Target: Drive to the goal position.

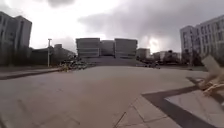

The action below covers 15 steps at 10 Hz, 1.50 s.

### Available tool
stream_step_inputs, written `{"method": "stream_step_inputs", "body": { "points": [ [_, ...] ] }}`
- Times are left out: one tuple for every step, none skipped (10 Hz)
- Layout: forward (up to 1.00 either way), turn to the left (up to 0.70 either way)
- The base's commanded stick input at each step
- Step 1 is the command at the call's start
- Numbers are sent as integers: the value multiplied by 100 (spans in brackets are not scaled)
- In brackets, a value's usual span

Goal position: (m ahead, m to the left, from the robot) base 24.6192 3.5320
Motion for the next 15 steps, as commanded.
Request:
{"method": "stream_step_inputs", "body": {
  "points": [
    [100, 0],
    [100, 2],
    [100, 3],
    [100, 4],
    [100, 1],
    [100, 4],
    [100, 1],
    [100, 2],
    [100, 0],
    [100, 0],
    [100, 0],
    [100, 0],
    [100, 0],
    [100, 0],
    [100, 0]
  ]
}}
